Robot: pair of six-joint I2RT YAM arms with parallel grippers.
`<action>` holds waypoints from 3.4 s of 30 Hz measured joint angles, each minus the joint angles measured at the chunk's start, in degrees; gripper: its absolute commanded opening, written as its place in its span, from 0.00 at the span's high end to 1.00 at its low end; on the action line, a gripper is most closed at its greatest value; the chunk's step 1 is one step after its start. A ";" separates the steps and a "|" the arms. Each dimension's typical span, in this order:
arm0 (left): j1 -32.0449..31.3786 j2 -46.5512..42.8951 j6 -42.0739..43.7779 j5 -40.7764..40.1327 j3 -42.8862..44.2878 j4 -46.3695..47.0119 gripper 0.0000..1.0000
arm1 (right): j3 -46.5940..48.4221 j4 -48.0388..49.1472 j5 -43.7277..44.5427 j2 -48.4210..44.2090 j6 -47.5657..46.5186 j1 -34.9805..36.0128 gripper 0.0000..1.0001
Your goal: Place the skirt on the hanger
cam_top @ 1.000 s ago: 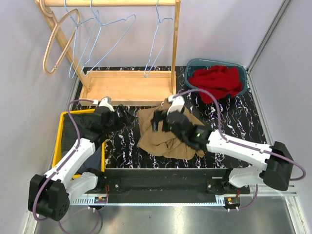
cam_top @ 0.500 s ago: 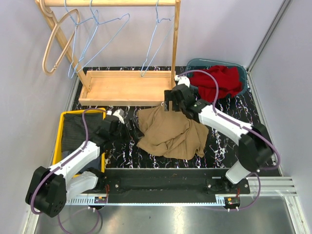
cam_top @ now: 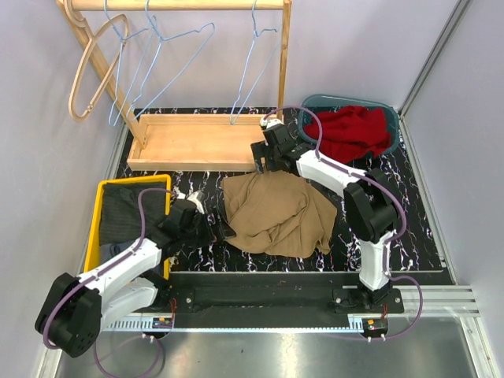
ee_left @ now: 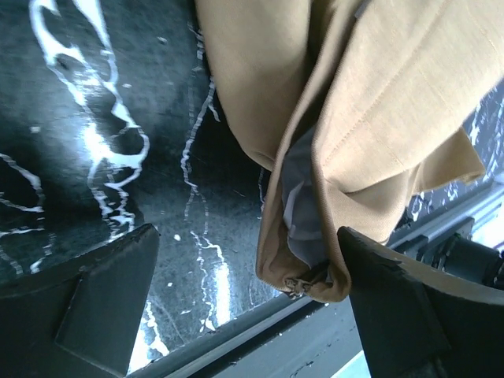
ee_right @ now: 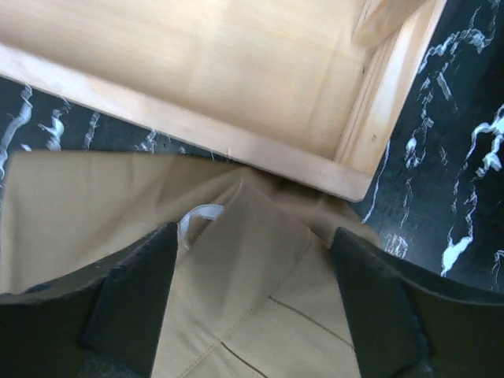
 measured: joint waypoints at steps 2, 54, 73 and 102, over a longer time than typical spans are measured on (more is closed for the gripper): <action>-0.42 0.17 -0.22 0.74 -0.57 1.44 0.16 | 0.00 -1.36 -0.55 0.76 -0.28 -0.07 0.39; -2.99 -7.39 24.20 -10.14 18.12 -1.25 1.00 | -51.41 10.38 -0.52 -70.40 22.71 -0.33 1.00; -8.33 -8.81 14.47 -8.98 0.31 3.41 0.17 | -54.69 -3.87 5.60 -65.59 35.08 -0.81 0.30; -10.91 -2.01 15.87 -7.13 12.15 0.15 0.31 | -32.06 -9.51 -13.62 -43.74 17.55 9.29 0.74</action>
